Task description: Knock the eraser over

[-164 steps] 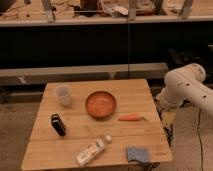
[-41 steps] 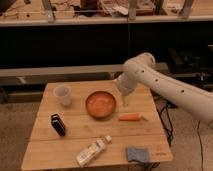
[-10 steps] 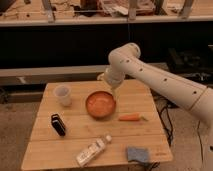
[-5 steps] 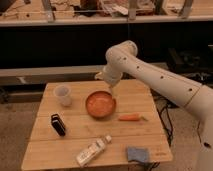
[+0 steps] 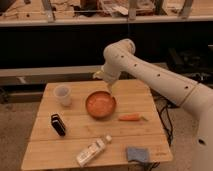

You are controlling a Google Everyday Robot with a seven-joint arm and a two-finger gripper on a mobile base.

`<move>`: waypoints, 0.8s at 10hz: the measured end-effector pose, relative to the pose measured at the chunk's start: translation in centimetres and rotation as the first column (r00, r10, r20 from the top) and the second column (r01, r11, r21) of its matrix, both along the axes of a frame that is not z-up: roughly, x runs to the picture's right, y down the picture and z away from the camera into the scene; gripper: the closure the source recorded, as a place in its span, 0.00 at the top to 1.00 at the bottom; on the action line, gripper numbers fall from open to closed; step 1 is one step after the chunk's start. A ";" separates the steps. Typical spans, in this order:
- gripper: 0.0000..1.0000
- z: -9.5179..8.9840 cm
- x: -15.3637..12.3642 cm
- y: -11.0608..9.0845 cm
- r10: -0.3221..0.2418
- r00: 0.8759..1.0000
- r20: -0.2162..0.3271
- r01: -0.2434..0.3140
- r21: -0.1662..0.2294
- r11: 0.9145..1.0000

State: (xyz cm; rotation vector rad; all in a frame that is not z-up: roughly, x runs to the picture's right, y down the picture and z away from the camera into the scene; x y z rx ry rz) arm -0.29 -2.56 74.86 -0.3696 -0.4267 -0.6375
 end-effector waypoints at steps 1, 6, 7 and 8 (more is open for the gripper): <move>0.80 0.0 -0.1 -0.2 -0.005 1.000 0.004 0.005 0.000 1.000; 0.80 0.1 -1.5 -0.6 -0.025 0.999 0.022 0.025 0.002 1.000; 0.80 0.2 -2.1 -0.7 -0.032 0.999 0.029 0.032 0.002 0.999; 0.80 0.3 -2.5 -0.8 -0.036 0.999 0.033 0.036 0.003 0.999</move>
